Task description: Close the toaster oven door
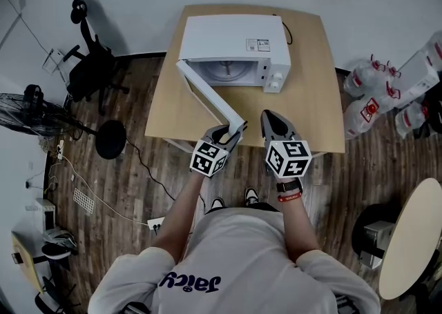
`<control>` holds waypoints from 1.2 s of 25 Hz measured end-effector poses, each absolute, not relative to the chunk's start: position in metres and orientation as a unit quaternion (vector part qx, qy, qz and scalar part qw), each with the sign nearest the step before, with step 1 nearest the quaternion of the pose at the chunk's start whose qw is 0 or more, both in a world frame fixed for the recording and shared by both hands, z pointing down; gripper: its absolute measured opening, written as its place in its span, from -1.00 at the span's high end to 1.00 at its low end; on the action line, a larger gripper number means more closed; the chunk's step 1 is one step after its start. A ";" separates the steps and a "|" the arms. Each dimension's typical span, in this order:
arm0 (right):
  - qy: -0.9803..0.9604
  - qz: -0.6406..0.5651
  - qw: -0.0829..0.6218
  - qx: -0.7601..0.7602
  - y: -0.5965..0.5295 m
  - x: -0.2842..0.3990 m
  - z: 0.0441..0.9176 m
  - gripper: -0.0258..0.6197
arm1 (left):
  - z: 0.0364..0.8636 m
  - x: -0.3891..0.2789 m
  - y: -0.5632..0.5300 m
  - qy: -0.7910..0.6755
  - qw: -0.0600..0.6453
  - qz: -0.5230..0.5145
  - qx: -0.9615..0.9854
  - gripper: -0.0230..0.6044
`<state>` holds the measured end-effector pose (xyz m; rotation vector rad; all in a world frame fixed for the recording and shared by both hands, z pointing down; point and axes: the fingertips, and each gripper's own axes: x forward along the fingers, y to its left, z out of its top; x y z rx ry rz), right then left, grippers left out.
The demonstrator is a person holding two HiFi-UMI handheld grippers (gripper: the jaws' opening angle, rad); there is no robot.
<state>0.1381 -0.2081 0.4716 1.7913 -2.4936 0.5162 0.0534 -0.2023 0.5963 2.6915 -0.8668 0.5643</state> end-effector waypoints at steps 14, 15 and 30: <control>-0.793 0.169 0.014 0.585 -0.210 0.160 0.475 0.87 | 0.597 0.071 -0.214 -0.302 0.133 0.192 0.924 0.43; -0.793 0.169 0.014 0.586 -0.211 0.161 0.475 0.87 | 0.597 0.073 -0.215 -0.302 0.133 0.191 0.924 0.43; -0.790 0.173 0.020 0.588 -0.217 0.180 0.483 0.87 | 0.598 0.093 -0.229 -0.307 0.139 0.184 0.923 0.43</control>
